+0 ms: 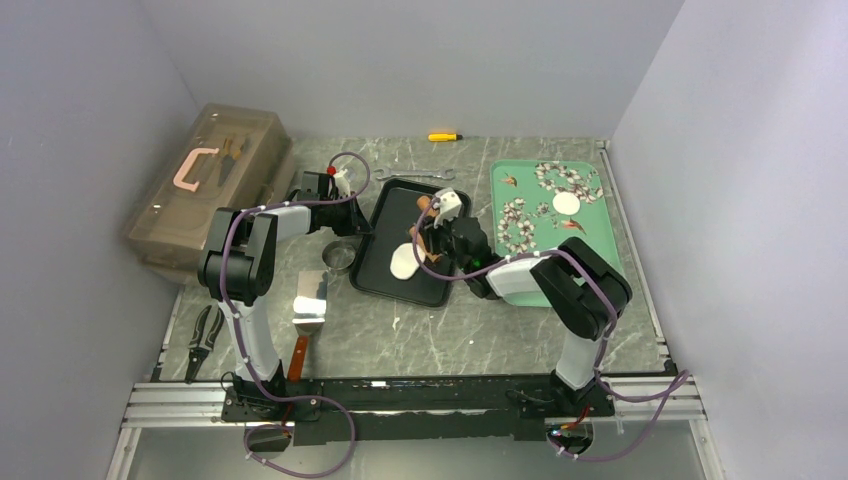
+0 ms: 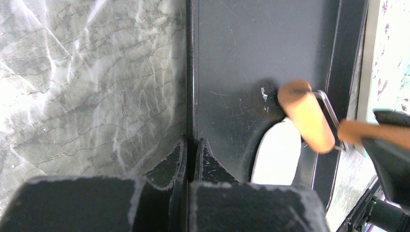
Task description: Roll out the dumpling wrappers from the dough
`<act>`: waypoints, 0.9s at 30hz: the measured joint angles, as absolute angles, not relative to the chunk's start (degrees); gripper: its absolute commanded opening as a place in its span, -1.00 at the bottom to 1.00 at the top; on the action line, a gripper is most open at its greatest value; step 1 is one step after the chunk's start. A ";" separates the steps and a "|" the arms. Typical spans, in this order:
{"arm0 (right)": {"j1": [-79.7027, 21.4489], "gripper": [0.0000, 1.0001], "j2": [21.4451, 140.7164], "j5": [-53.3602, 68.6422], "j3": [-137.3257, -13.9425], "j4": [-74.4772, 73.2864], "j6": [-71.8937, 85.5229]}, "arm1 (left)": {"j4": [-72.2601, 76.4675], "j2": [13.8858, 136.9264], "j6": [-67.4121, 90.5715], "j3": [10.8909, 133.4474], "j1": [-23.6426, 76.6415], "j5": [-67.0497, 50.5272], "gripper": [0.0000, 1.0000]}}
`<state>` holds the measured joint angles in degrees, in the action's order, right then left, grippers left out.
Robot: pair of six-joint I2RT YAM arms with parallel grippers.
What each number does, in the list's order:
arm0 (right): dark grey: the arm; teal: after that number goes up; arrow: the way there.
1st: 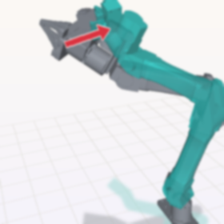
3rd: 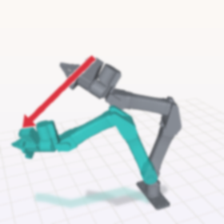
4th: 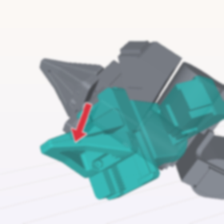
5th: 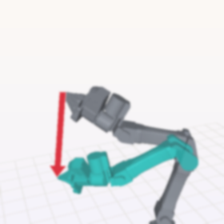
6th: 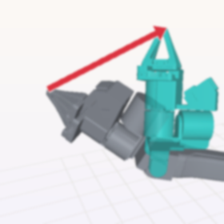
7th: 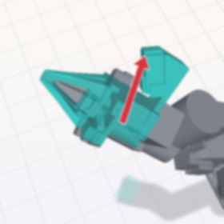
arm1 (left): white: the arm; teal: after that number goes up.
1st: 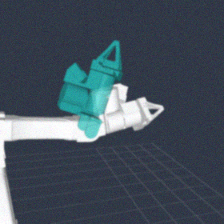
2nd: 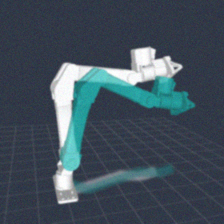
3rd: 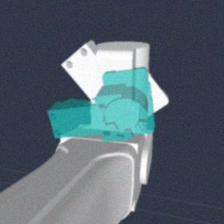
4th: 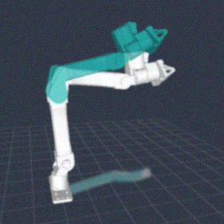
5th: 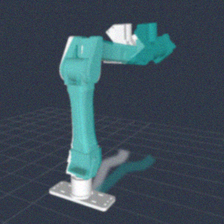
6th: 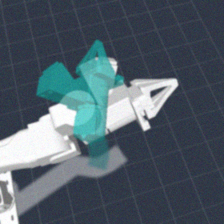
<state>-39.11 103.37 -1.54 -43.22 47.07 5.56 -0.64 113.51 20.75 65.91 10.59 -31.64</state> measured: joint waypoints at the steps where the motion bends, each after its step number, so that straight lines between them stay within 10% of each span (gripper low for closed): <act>1: -39.05 -1.00 103.55 -3.29 -42.87 47.62 4.91 | -0.64 113.51 20.75 65.91 10.59 -31.64 -1.00; 27: -47.72 -1.00 102.21 -1.93 -47.13 39.99 -3.46 | -0.64 113.51 20.75 65.91 10.59 -31.64 -1.00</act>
<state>-47.72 102.21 -1.93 -47.13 39.99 -3.46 -0.64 113.51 20.75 65.91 10.59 -31.64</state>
